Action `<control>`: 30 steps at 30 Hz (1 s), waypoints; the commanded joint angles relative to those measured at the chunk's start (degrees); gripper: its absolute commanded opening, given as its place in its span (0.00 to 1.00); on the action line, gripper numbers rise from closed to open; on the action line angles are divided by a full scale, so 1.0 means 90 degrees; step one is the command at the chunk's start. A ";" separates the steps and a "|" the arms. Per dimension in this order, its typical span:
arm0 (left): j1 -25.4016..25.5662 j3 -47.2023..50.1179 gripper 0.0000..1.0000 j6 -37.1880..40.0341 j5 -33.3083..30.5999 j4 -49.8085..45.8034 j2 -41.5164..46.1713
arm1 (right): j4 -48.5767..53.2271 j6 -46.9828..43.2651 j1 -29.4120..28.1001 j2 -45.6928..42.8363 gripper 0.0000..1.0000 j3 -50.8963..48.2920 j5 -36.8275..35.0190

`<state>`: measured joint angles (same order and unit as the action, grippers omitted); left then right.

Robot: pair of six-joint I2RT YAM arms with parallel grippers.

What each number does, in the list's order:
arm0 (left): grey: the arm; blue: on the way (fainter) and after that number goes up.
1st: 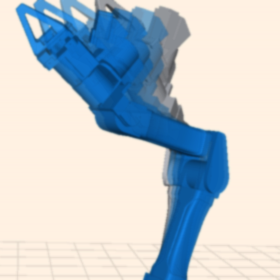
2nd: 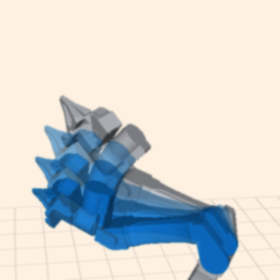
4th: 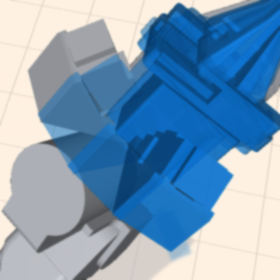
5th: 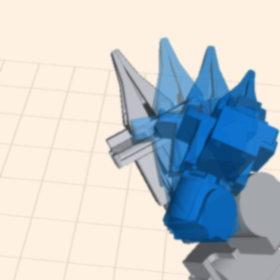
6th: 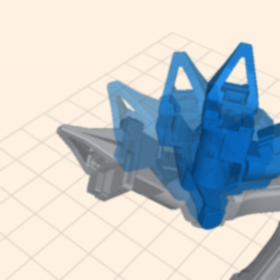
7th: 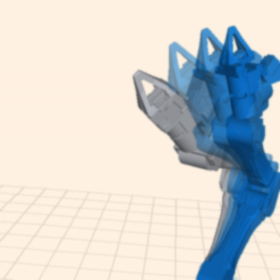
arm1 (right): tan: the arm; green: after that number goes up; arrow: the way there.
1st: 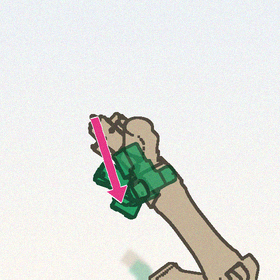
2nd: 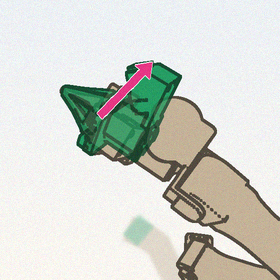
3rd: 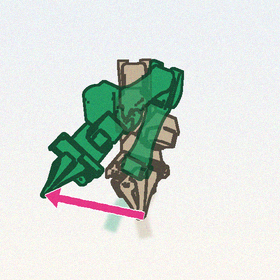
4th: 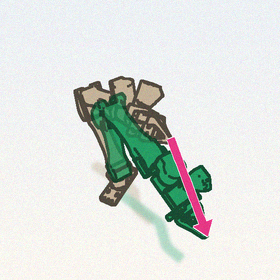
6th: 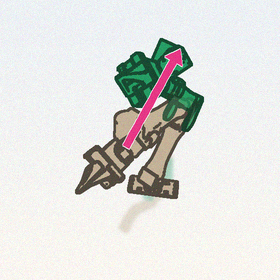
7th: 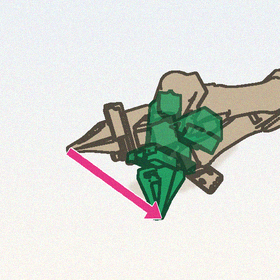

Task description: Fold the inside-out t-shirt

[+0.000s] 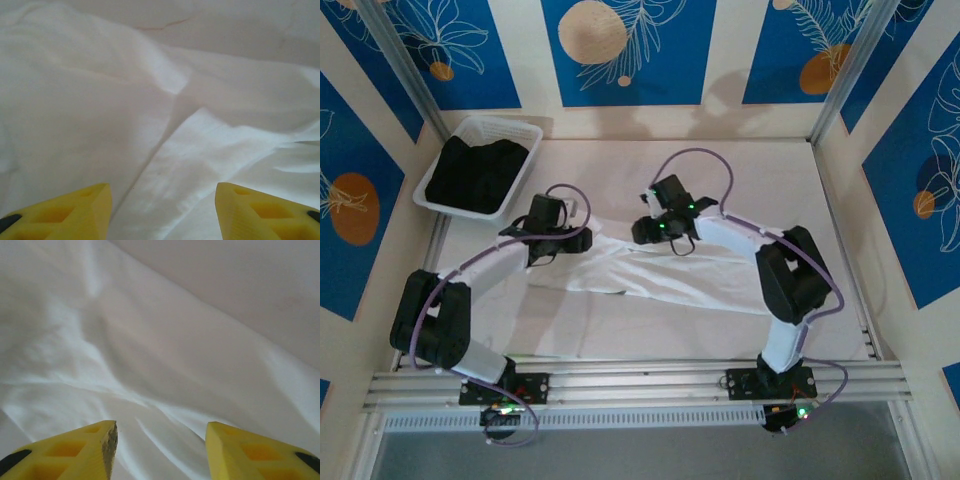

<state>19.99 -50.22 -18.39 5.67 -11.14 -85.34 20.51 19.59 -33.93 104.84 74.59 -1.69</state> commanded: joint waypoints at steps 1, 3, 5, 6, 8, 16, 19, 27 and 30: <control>-0.0144 0.0176 0.56 -0.0143 -0.0274 0.0023 0.0019 | -0.0171 -0.0002 -0.0170 0.0691 0.53 0.0734 0.0529; -0.0279 0.0255 0.56 -0.0199 -0.0184 0.0070 -0.0014 | 0.0030 -0.0033 -0.0259 0.1127 0.54 0.1227 0.0550; -0.0438 0.0335 0.56 -0.0245 -0.0034 0.0116 -0.0038 | 0.0150 -0.0030 -0.0333 0.1522 0.54 0.1626 0.0643; -0.0493 0.0386 0.56 -0.0259 0.0031 0.0165 -0.0056 | 0.0229 -0.0034 -0.0360 0.1741 0.54 0.1850 0.0700; -0.0555 0.0455 0.56 -0.0285 0.0087 0.0196 -0.0097 | 0.0454 -0.0071 -0.0427 0.2138 0.54 0.2309 0.0794; -0.0776 0.0742 0.56 -0.0349 0.0153 0.0312 -0.0157 | 0.0698 -0.0156 -0.0547 0.2599 0.17 0.2955 0.1227; -0.0931 0.0839 0.56 -0.0412 0.0158 0.0302 -0.0063 | 0.0623 -0.0248 -0.0546 0.2341 0.09 0.2699 0.1397; -0.1250 0.0972 0.56 -0.0621 0.0219 0.0390 0.0216 | -0.0198 -0.0391 -0.0568 0.1172 0.01 0.1079 0.2399; -0.1313 0.0970 0.57 -0.0670 0.0215 0.0397 0.0306 | -0.0377 -0.0523 -0.0606 0.0791 0.04 0.0446 0.2664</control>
<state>9.08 -42.24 -23.09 6.37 -8.62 -84.49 19.75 16.82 -38.76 115.46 82.04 16.86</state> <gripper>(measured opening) 0.568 0.065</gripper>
